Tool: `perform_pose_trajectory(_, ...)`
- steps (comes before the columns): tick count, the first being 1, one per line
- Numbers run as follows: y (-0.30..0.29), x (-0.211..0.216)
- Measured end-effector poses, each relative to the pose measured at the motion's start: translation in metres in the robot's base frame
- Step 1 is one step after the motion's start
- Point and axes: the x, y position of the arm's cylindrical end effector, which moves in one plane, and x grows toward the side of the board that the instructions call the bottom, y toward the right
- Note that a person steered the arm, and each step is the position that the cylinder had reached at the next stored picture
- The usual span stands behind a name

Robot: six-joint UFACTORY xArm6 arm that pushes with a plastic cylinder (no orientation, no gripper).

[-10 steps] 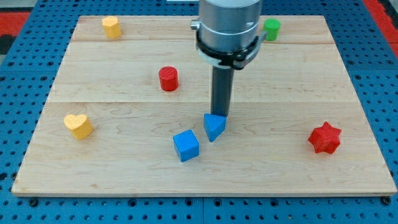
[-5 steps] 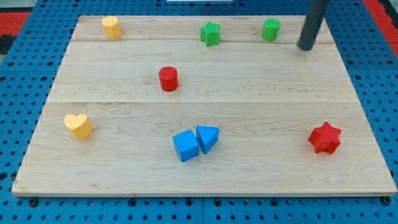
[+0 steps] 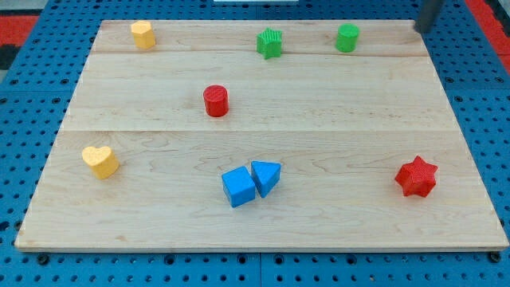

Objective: Push the green circle slightly left

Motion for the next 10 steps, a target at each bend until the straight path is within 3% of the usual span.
perform_pose_trajectory(2, -0.067, 0.042)
perform_pose_trajectory(5, -0.063, 0.028)
perform_pose_trajectory(6, -0.093, 0.03)
perform_pose_trajectory(7, -0.104, 0.075)
perform_pose_trajectory(10, -0.397, 0.268)
